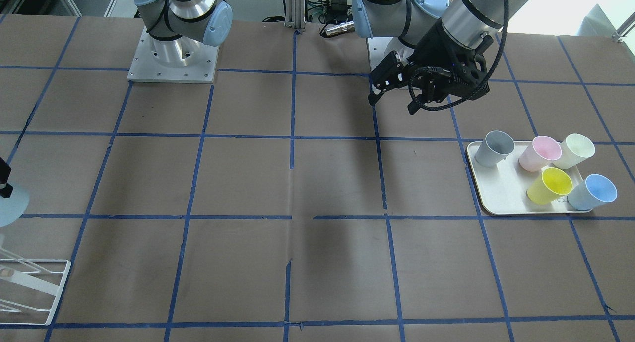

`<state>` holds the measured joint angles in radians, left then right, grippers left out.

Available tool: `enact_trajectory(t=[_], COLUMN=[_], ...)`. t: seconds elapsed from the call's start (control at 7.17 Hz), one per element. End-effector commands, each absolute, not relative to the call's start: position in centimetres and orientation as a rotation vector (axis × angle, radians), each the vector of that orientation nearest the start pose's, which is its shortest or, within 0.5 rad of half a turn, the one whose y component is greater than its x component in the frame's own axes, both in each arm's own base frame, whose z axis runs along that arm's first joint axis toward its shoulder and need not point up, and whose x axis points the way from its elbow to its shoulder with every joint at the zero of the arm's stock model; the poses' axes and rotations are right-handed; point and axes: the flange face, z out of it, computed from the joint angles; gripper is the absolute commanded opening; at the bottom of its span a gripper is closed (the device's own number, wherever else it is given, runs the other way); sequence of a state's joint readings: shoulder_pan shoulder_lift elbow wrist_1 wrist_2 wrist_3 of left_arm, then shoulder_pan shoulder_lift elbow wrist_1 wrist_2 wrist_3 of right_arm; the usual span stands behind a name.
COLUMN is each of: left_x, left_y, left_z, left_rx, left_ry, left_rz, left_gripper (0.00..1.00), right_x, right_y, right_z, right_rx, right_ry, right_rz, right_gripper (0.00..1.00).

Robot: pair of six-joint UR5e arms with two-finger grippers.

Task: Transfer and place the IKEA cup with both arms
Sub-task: 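Carry the cup toward the table center while the left gripper rises to meet it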

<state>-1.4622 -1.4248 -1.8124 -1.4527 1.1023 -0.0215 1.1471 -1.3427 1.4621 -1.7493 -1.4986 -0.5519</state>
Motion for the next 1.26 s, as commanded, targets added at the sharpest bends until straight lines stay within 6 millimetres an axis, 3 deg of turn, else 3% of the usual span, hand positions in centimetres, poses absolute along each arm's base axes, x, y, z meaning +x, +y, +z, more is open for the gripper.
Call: enact_trajectory(t=[0.0,0.28,0.42,0.7,0.98,1.12], left_x=[-14.2,-14.1,-13.4,-12.2,-13.0,-14.5], left_y=[-45.2,-46.4,-46.4,-46.2,-46.4,-45.9], left_z=[46.5,45.4,43.4,38.7,38.0,38.1], left_rx=[-0.306,-0.438,-0.615,-1.062,-1.166,-1.143], left_ry=[3.889,4.120,4.238,4.403,4.491,4.544], left_rz=[-0.078,-0.039,0.020,0.159,0.199,0.243], left_gripper=[1.00,1.00,1.00,1.00,1.00,1.00], right_x=[-8.4,-6.0,-4.7,-2.8,-0.9,-0.1], right_y=[-57.4,-56.1,-55.3,-54.2,-53.5,-53.6], right_z=[44.4,42.6,41.5,41.2,40.8,40.8], right_rx=[-0.179,-0.076,0.013,0.162,0.274,0.317], right_ry=[2.864,2.564,2.398,2.164,1.928,1.844], right_rz=[-0.037,0.116,0.196,0.299,0.364,0.362], right_gripper=[0.45,0.44,0.43,0.41,0.41,0.41])
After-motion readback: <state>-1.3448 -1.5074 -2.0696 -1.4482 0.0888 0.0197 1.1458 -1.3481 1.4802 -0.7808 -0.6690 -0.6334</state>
